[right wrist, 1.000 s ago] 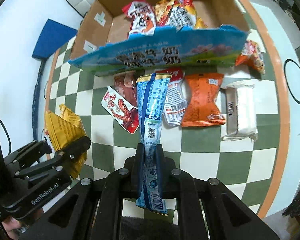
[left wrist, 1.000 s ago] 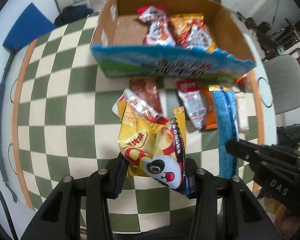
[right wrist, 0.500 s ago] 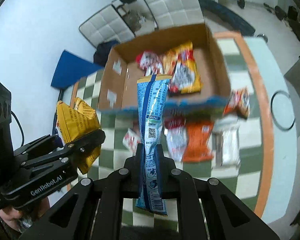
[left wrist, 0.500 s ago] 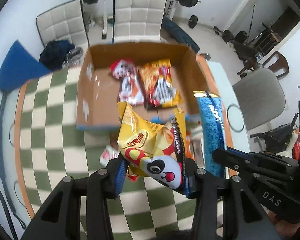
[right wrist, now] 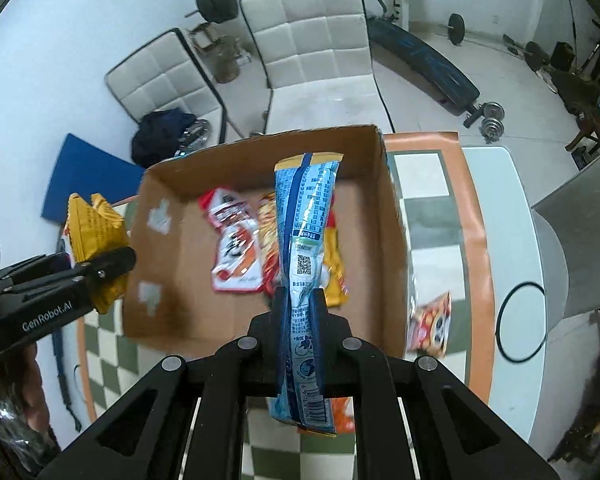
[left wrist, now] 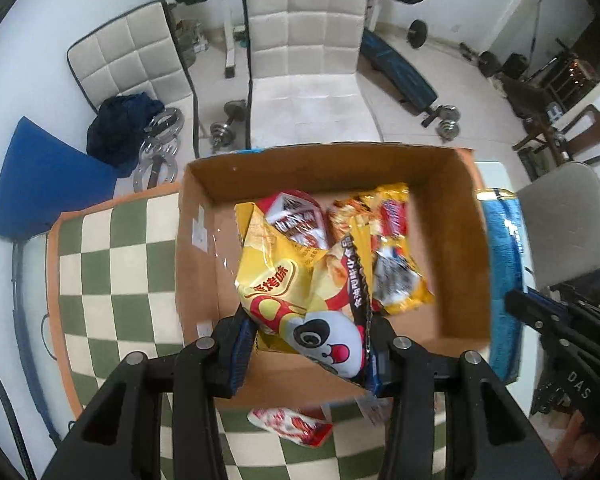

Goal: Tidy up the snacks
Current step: 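Carry both packs into the box and open both tools to release them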

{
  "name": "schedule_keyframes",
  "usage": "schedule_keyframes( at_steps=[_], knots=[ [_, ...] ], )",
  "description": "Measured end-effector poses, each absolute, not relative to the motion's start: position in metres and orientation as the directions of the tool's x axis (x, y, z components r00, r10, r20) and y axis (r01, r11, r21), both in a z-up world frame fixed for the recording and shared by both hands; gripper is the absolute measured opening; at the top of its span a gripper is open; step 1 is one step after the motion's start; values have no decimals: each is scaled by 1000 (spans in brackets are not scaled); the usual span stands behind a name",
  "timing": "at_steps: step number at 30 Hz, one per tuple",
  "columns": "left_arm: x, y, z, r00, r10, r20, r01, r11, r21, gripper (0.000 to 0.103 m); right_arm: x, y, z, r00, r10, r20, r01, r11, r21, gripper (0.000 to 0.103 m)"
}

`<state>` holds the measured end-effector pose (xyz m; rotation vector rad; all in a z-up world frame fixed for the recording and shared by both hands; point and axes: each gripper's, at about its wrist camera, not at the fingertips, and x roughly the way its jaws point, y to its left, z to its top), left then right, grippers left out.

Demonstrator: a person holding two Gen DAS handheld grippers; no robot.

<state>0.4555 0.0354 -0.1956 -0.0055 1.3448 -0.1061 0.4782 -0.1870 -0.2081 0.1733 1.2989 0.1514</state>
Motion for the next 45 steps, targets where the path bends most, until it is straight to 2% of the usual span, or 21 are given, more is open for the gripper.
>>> schedule_keyframes(
  at_steps=[11,18,33,36,39,41,42,43,44,45],
  knots=[
    [512,41,-276,71,-36,-997,47,998,-33,41,546,-187,-280,195,122,-973,5,992,125,10],
    [525,42,-305,20,-15,-1000,43,999,-14,41,566,-188,-312,200,67,-978,15,997,72,10],
    [538,44,-328,-25,-26,-999,38,999,-27,42,573,-179,-332,228,12,-973,-8,1000,11,10],
    [543,48,-331,-28,-30,-999,25,999,-31,44,574,-179,-333,231,8,-973,-3,1000,8,10],
    [545,53,-333,-42,-53,-998,2,999,-53,52,576,-181,-337,222,0,-975,7,1000,2,11],
    [546,54,-332,-44,-64,-997,-2,998,-64,58,578,-181,-339,211,-12,-977,14,1000,-9,14],
    [546,54,-331,-39,-64,-997,-3,998,-63,65,579,-182,-340,206,-17,-978,21,1000,-13,17],
    [545,53,-329,-32,-59,-998,-5,998,-59,71,579,-184,-341,199,-16,-980,28,1000,-10,31],
    [544,54,-326,-26,-63,-998,-7,998,-63,71,579,-185,-341,191,-11,-982,34,999,-4,42],
    [543,54,-324,-23,-68,-997,-11,998,-68,72,579,-187,-341,187,-6,-982,39,999,1,57]
  ],
)
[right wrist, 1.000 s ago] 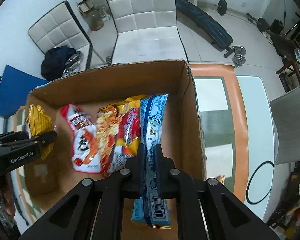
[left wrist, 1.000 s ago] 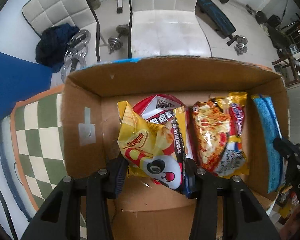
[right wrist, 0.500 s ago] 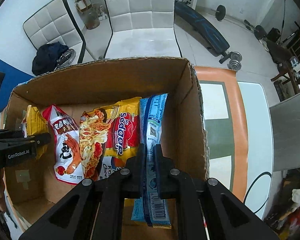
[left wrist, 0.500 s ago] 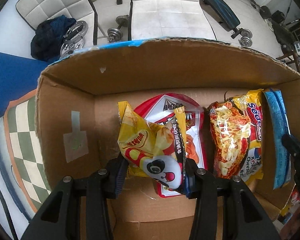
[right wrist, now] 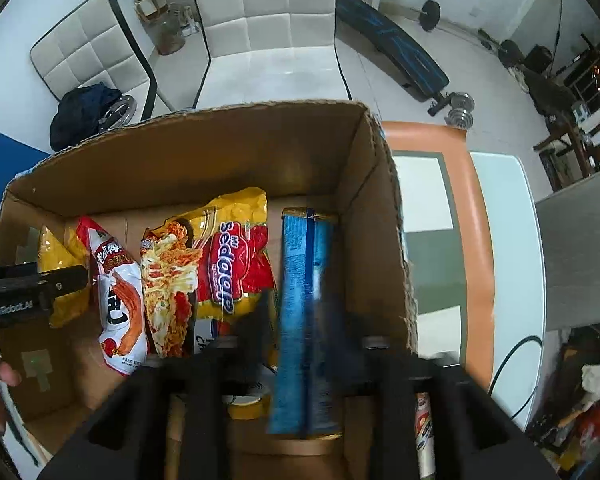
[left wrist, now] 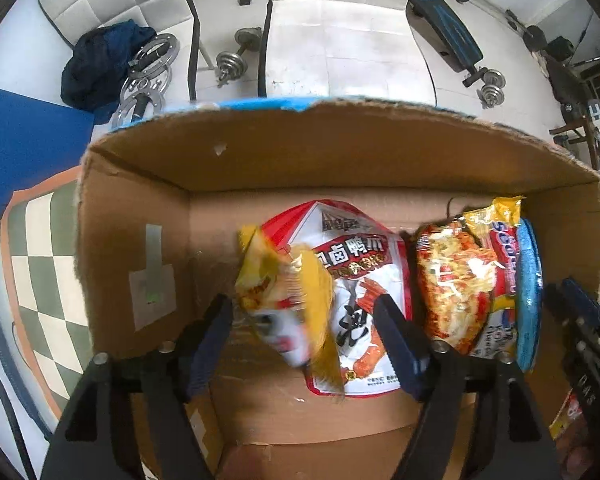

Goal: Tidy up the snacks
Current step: 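Carry both packs into the box and open both tools to release them, then withdraw both tools and move them back toward the remaining snacks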

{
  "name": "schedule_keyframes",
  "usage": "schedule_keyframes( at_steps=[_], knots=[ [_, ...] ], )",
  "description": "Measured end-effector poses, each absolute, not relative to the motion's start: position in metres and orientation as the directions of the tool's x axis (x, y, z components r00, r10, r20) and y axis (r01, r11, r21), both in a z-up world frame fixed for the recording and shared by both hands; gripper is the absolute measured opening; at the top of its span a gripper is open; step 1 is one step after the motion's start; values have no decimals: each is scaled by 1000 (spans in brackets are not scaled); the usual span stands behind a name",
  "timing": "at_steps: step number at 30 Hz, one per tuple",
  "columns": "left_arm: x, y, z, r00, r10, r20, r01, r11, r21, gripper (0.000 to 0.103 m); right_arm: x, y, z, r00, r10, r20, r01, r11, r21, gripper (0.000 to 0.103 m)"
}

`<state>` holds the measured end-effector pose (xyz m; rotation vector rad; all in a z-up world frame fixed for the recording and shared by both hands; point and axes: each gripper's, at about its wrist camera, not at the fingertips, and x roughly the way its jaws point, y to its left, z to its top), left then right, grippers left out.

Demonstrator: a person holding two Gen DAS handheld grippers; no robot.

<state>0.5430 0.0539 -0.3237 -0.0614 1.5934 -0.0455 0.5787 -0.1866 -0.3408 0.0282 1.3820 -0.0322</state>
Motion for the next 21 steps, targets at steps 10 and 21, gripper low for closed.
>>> schedule_keyframes(
  at_steps=[10,21],
  knots=[
    [520,56,-290,39,-109,-993,-17,994,-110,96,565,-173,-328,134,84,-987,30,996,88,97],
    [471,54,-233,164,-81,-983,-5,997,-83,97,529,-168,-289,172,69,-983,0,998,70,100]
  ],
)
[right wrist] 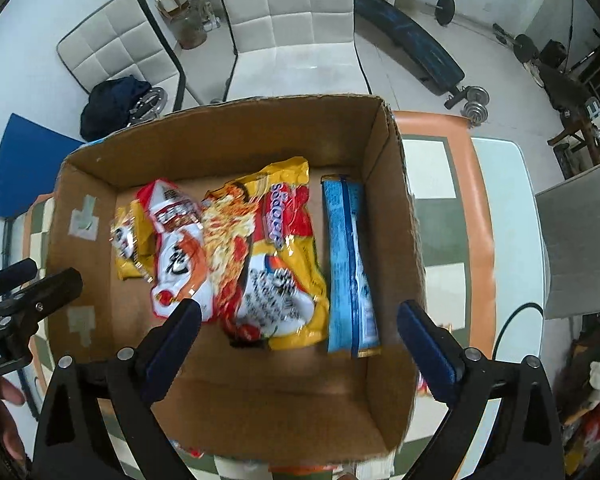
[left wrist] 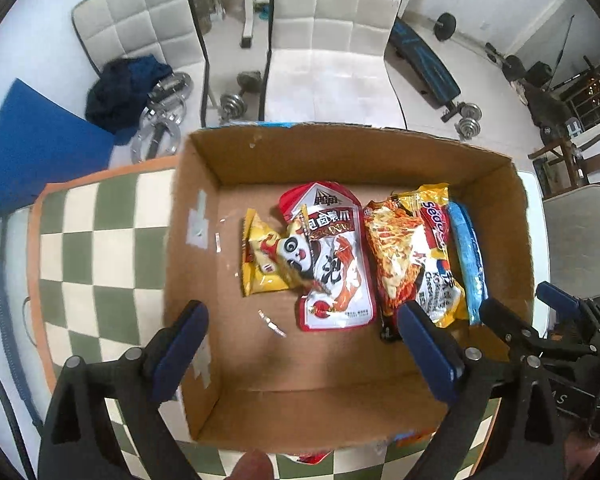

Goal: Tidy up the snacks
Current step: 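Withdraw both tools and move them back toward the remaining snacks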

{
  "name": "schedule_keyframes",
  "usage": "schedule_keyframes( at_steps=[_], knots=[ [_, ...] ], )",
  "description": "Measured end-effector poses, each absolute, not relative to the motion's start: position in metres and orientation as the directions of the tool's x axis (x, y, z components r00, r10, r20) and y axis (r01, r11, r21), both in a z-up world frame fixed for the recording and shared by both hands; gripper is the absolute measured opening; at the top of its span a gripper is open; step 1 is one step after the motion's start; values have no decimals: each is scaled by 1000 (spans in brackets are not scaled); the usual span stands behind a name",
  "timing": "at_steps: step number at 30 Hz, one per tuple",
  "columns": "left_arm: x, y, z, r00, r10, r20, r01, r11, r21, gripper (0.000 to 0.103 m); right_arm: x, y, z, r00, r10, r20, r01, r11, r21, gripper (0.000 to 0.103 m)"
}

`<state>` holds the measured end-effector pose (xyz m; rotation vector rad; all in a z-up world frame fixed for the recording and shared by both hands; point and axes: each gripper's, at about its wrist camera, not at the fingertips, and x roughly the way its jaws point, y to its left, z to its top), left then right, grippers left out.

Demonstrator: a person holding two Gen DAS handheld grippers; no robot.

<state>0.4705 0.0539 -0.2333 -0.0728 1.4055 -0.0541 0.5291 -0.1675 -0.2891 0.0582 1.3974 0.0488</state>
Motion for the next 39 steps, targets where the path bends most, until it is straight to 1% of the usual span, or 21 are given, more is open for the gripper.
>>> schedule_keyframes(
  at_steps=[7,17,22,26,29,32,36,39],
  knots=[
    [426,51,-201,261,-55,-964,-8,998,-59,97,485,-163,-252,249,60,-967,-8,998,60,100],
    [368,50,-153,407,-35,-913,-22,999,-48,97,420,-167,-194,406,45,-913,12,998,55,100],
    [343,48,-134,453,-41,-891,-23,998,-58,97,391,-170,-175,443,55,-895,13,998,68,100],
    [324,51,-131,460,-56,-886,-30,996,-79,97,371,-172,-169,453,74,-888,14,996,90,100],
    [309,55,-139,437,-71,-896,-50,993,-103,97,355,-177,-173,445,93,-891,26,993,117,100],
    [295,63,-164,370,-96,-924,-98,985,-142,97,338,-185,-186,418,102,-903,51,990,135,100],
    [281,82,-220,226,-196,-954,-210,947,-244,96,323,-196,-222,339,115,-934,92,984,154,100],
    [278,92,-260,146,-230,-962,-288,920,-264,92,314,-202,-256,267,128,-955,124,978,166,100]
  ],
)
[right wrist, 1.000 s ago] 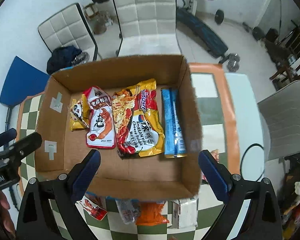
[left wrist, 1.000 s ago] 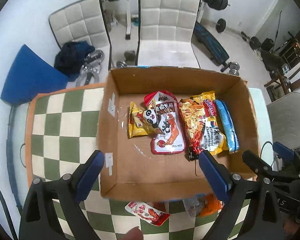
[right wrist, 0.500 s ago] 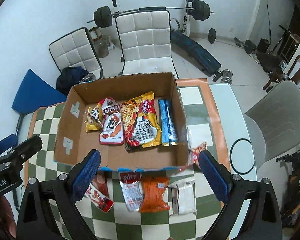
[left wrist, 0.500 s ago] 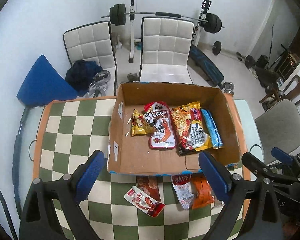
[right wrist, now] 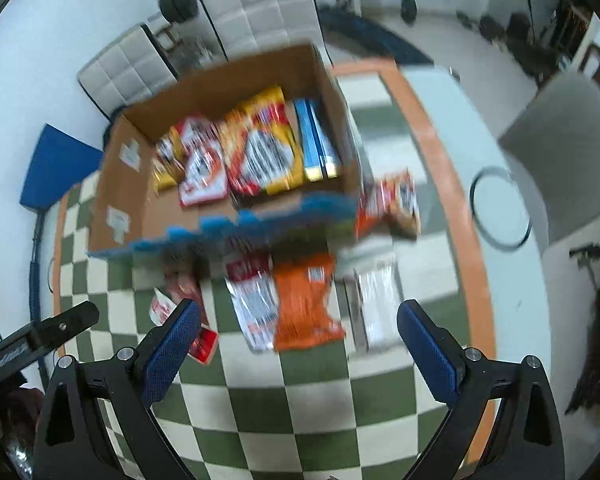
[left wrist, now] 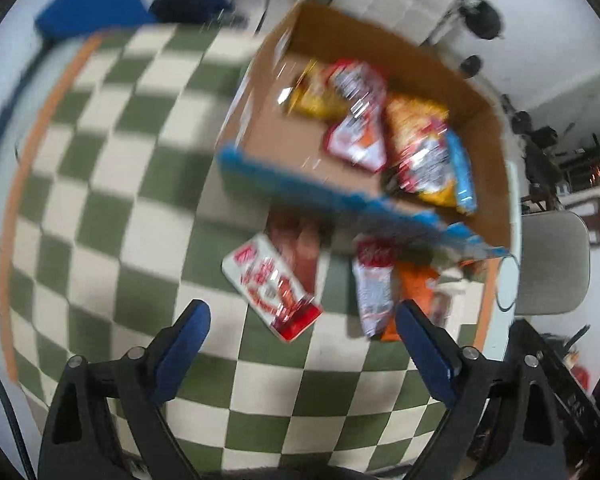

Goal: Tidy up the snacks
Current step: 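Withdraw both tools and move them back toward the remaining snacks, then grasp the orange bag with the right tool while the left tool grasps the white duck-wing pouch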

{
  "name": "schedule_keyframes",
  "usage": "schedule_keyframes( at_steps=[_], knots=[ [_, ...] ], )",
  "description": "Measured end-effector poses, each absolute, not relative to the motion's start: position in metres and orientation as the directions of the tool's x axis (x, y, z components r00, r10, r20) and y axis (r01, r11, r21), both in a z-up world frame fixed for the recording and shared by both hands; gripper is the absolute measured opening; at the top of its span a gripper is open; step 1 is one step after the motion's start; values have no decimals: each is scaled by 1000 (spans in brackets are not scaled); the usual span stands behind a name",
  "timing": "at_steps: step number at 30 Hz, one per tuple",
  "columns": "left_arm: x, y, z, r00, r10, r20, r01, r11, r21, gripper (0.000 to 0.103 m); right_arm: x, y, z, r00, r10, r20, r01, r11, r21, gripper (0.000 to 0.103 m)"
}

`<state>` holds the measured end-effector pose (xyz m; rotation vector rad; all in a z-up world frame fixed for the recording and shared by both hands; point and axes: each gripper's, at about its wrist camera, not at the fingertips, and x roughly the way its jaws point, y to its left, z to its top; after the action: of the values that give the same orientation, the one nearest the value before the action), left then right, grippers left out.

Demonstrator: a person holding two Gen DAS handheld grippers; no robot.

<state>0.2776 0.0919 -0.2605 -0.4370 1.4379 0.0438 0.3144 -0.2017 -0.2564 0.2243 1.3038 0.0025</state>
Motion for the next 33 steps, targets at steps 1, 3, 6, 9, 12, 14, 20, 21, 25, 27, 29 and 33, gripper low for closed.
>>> schedule_keyframes(
  at_steps=[1,3,6,9,12,14,20,21,25,27,29,33],
  knots=[
    [278,95,-275,120,-245,-962,-319,908,-271,90,312,-203,-264,254,132,-958,131,977,170,100],
    [278,99,-301,75,-271,-960,-376,884,-279,90,311,-205,-282,222,141,-965,146,973,176,100],
    [281,100,-336,25,-301,-953,-441,853,-281,90,312,-206,-305,182,144,-973,160,972,173,100],
    [284,98,-363,-10,-312,-950,-479,836,-269,90,315,-204,-324,150,130,-980,160,975,154,100],
    [290,94,-381,-40,-294,-955,-489,839,-238,90,319,-202,-334,131,125,-984,155,977,145,100],
    [293,90,-388,-55,-259,-964,-476,856,-203,90,321,-201,-341,119,123,-985,153,978,141,100],
    [291,76,-395,-91,-171,-981,-405,906,-121,89,336,-198,-359,94,101,-990,143,983,114,100],
    [289,74,-395,-96,-143,-985,-380,920,-97,86,340,-196,-364,86,96,-992,136,985,107,100],
    [277,70,-394,-111,-82,-990,-313,949,-44,84,352,-191,-383,56,80,-995,116,990,86,100],
    [269,73,-396,-121,-66,-990,-300,953,-27,84,356,-188,-391,41,73,-997,104,992,77,100],
    [263,73,-396,-127,-48,-991,-288,958,-10,84,359,-184,-399,26,62,-998,87,994,64,100],
    [250,82,-395,-129,-35,-991,-281,960,3,84,365,-180,-408,10,57,-998,70,996,58,100]
  ],
)
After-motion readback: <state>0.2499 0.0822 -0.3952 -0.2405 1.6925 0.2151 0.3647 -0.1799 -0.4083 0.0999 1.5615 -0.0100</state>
